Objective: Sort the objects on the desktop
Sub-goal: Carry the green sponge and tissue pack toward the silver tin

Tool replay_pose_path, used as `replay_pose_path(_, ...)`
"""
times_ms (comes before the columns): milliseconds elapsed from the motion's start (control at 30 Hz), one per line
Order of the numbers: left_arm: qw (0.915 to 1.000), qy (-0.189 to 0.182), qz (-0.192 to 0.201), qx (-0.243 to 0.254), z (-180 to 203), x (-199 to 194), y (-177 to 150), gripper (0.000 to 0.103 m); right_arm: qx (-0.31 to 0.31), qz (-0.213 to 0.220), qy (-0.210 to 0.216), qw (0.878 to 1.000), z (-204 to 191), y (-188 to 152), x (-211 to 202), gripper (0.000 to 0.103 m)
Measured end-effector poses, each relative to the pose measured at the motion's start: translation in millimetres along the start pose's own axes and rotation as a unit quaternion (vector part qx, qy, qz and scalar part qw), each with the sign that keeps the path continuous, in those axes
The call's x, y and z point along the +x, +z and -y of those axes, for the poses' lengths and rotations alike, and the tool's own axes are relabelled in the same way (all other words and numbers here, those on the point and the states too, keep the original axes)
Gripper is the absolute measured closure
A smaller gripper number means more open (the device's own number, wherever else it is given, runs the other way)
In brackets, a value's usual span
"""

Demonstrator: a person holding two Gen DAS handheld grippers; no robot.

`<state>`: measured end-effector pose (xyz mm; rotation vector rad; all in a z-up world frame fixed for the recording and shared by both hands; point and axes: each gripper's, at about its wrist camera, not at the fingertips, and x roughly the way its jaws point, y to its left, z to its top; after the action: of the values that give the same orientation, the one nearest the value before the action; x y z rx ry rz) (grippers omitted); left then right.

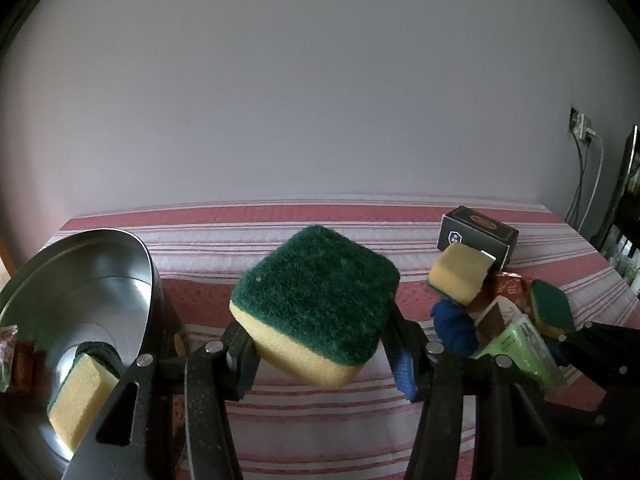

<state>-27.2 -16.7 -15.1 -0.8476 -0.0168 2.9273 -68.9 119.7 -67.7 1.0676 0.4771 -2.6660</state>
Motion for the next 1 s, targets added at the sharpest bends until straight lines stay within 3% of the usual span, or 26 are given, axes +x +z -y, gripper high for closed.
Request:
replay_pose_path(133, 1.0000, -0.004, 0.001, -0.001, -4, -2, 0, 0.047, 0.013, 0.011, 0.006, 1.000, 3, 2, -1, 0.077)
replay_pose_path(433, 0.9998, -0.014, 0.008, -0.009, -6, -4, 2, 0.047, 0.100, 0.112, 0.058, 0.987, 31, -17, -47, 0.077)
replay_pose_path(700, 0.9997, -0.020, 0.011, 0.002, -1, -7, 0, 0.047, 0.152, 0.111, 0.073, 0.979, 50, -27, -56, 0.077)
replay_pose_path(1000, 0.9989, -0.043, 0.010, -0.014, -4, -27, -14, 0.047, 0.134, 0.128, 0.083, 0.979, 36, -22, -80, 0.077)
